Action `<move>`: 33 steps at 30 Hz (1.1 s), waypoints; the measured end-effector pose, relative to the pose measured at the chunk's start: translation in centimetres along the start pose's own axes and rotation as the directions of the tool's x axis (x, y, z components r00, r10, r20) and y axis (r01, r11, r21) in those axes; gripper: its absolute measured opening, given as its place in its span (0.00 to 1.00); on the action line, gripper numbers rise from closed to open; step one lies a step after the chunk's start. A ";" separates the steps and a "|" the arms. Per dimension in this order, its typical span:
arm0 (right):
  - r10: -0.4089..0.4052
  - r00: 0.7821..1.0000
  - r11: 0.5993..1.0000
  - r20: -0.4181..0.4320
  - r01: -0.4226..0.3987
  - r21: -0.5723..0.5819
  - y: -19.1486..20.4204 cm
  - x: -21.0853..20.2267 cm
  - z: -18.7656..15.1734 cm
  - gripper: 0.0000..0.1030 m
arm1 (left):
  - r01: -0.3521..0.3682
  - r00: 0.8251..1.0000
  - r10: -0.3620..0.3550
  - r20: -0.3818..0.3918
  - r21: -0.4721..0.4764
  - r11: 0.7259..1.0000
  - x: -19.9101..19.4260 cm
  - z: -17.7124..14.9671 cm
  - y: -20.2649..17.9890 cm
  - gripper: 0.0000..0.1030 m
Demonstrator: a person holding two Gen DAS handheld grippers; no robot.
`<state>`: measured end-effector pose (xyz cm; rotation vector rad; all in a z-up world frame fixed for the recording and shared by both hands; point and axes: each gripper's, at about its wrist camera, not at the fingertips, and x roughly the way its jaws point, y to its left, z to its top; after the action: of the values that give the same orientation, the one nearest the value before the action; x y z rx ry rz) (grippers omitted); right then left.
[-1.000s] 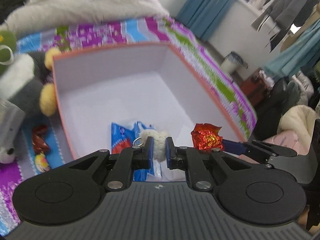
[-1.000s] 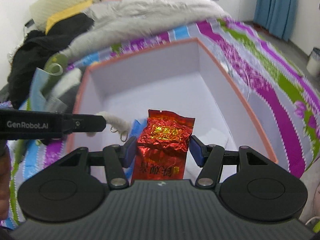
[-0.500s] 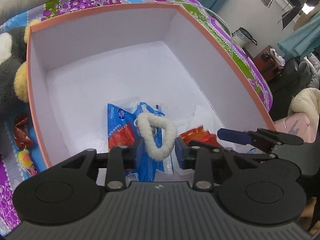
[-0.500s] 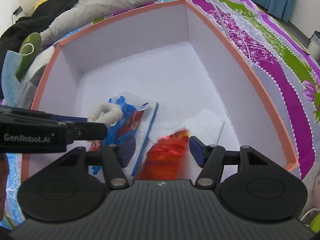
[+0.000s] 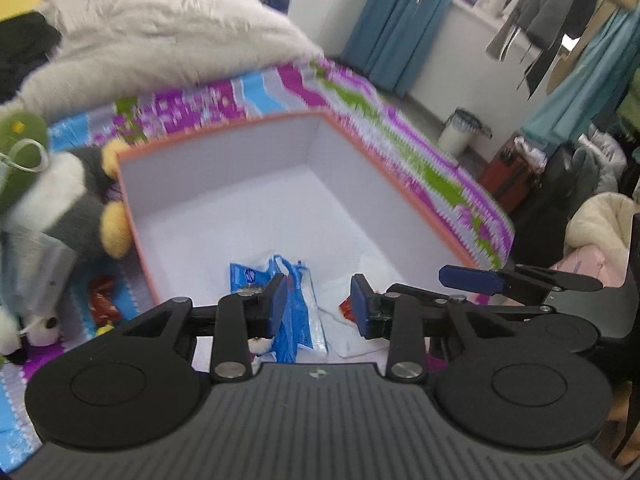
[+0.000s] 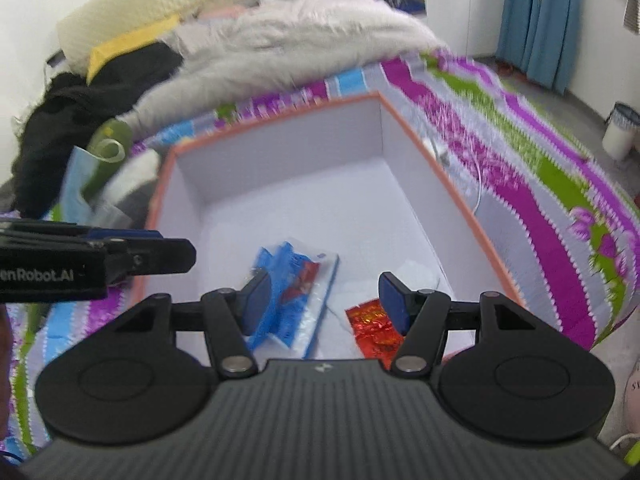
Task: Organize soft objects
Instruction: 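Withdraw both open grippers from the box back toward the pile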
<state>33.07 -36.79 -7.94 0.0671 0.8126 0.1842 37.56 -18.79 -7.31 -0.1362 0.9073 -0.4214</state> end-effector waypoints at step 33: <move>0.252 0.941 0.959 0.227 -0.212 -0.187 13.6 -15.1 -8.7 0.60 | -0.206 0.895 0.262 0.362 -0.186 0.961 -28.2 -17.1 3.6 0.44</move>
<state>14.69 -26.38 -1.34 0.0340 0.5345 0.4555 9.91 -2.91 1.80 -0.2292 0.5552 -0.0945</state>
